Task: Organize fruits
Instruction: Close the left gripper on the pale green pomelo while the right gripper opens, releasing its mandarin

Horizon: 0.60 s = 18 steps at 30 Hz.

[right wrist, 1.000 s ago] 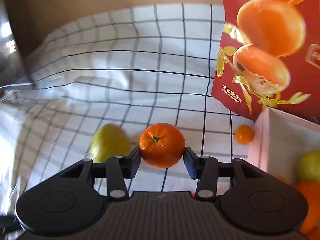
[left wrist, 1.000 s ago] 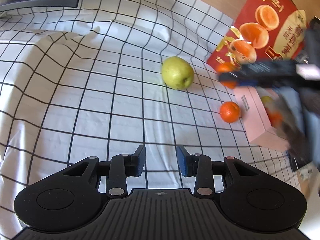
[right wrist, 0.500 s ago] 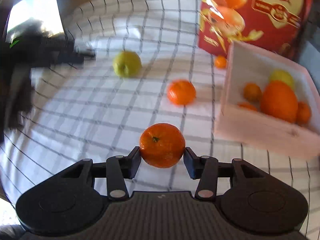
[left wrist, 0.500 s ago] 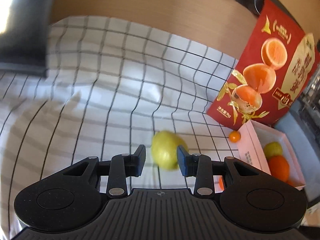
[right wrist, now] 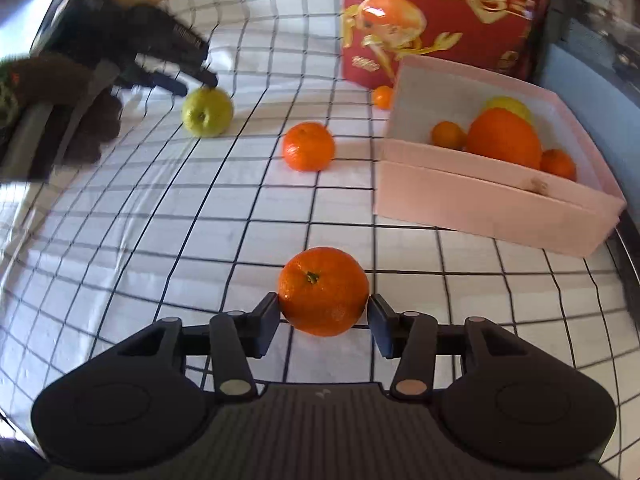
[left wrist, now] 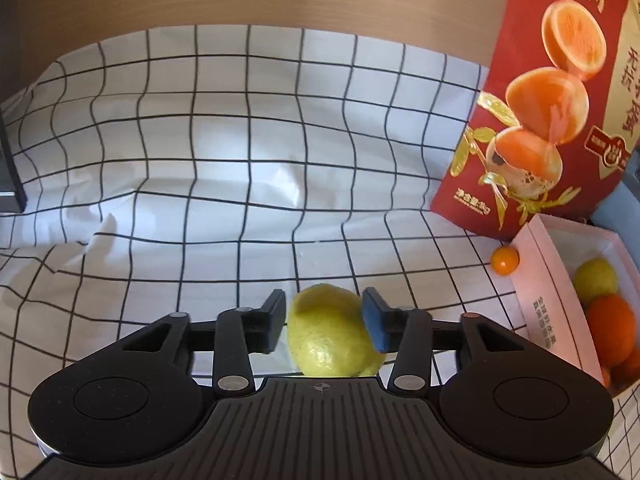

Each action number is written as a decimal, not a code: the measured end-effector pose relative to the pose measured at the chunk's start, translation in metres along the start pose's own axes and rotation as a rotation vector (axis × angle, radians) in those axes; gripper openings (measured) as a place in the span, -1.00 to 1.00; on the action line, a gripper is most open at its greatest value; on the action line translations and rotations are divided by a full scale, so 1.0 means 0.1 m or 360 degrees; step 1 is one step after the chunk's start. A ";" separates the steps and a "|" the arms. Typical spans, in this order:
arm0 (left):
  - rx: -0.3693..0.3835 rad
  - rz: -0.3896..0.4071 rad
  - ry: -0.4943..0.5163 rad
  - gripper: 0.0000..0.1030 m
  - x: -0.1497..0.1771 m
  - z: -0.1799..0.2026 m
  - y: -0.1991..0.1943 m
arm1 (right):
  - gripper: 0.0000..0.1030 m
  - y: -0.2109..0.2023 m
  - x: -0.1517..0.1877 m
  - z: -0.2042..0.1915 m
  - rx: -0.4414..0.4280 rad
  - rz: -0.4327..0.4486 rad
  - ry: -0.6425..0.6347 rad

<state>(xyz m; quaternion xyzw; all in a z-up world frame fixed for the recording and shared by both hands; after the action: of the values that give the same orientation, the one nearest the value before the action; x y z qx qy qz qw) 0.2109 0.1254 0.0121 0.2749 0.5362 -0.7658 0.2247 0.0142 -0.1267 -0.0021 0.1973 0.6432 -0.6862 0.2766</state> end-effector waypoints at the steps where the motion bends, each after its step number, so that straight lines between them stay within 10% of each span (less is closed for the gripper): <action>1: 0.0015 -0.0016 -0.0015 0.06 0.01 0.01 0.02 | -0.03 0.00 -0.01 0.02 -0.0006 0.0001 0.0026; 18: 0.0167 -0.0212 -0.0032 0.37 0.11 0.24 0.46 | 0.34 -0.04 0.17 0.05 0.0022 -0.0011 -0.0019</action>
<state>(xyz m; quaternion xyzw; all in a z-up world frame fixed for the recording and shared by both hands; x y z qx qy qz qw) 0.2277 0.0876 -0.0213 0.2421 0.5101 -0.8089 0.1639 -0.0013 -0.1336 -0.0093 0.1929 0.6375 -0.6928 0.2766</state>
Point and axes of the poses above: each gripper's, at about its wrist camera, not at the fingertips, and y roughly the way its jaws point, z to its right, x to its underside, the point moved 6 cm from there along y, roughly the way its jaws point, and after that the axes turned 12 degrees about x, right-handed, at the moved point
